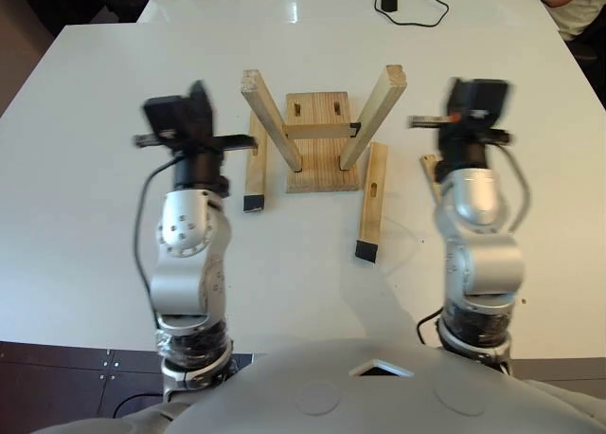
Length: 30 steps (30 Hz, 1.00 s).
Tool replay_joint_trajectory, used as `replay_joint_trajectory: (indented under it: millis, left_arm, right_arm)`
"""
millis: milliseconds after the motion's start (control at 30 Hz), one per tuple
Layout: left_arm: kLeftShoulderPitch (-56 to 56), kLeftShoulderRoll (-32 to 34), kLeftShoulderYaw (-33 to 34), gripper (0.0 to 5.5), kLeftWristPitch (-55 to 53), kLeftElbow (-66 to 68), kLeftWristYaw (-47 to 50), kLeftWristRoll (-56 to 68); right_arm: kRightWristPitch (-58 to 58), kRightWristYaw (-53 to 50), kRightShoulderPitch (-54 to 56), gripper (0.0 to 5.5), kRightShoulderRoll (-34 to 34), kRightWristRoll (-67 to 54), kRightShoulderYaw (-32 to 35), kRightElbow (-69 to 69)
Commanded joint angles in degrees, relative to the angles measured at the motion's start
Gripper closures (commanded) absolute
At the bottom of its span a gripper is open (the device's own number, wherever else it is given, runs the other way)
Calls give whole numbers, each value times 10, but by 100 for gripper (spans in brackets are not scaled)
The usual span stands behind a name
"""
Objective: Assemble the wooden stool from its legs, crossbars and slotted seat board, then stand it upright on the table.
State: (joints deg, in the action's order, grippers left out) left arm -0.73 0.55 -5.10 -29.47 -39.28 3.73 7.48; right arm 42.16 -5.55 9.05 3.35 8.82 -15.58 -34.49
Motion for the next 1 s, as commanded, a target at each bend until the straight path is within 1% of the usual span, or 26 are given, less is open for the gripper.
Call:
replay_joint_trajectory:
  millis: [33,200,267,333,367,400,467,500,533,567,633,667,733,800,867,900,1000]
  left_arm:
    - [2,10,-108,550,-1,18,-69,19]
    - [48,18,-90,550,20,10,-51,6]
    - [68,17,-63,550,27,5,-28,-4]
    - [90,17,-4,550,16,-2,-9,4]
    - [94,9,45,550,2,3,7,20]
    - [82,4,113,550,-17,19,28,44]
    - [30,11,218,550,-53,62,50,104]
    - [-1,21,253,550,-68,81,54,129]
    - [-59,42,288,550,-90,104,54,170]
    - [-126,67,317,550,-102,125,48,213]
    - [-242,112,350,550,-136,157,25,295]
    - [-298,131,358,550,-166,167,13,357]
    - [-377,153,353,550,-206,171,-18,457]
    - [-426,169,325,550,-258,184,-49,522]
    - [-451,188,302,550,-304,212,-67,551]
    - [-462,195,297,550,-321,234,-67,559]
    - [-488,221,283,550,-329,291,-72,549]
  right_arm:
    - [4,78,8,546,-1,-27,-130,53]
    - [0,96,-20,546,-42,-18,-110,35]
    - [6,89,-42,546,-58,-12,-71,13]
    - [-3,84,-63,546,-81,-11,4,-7]
    - [-7,84,-62,546,-90,-16,48,-8]
    - [-11,85,-50,546,-104,-24,98,-1]
    - [-18,104,-4,546,-128,-55,171,22]
    - [-21,115,22,546,-135,-72,192,34]
    - [-12,142,73,546,-137,-112,215,52]
    - [-5,169,127,546,-138,-154,231,66]
    - [20,213,208,546,-129,-230,247,70]
    - [38,223,241,546,-112,-270,252,64]
    - [82,240,277,546,-82,-342,245,48]
    - [108,253,275,546,-72,-361,204,52]
    - [106,258,270,546,-80,-345,164,73]
    - [105,255,279,546,-79,-344,157,83]
    - [93,244,328,546,-69,-354,168,117]
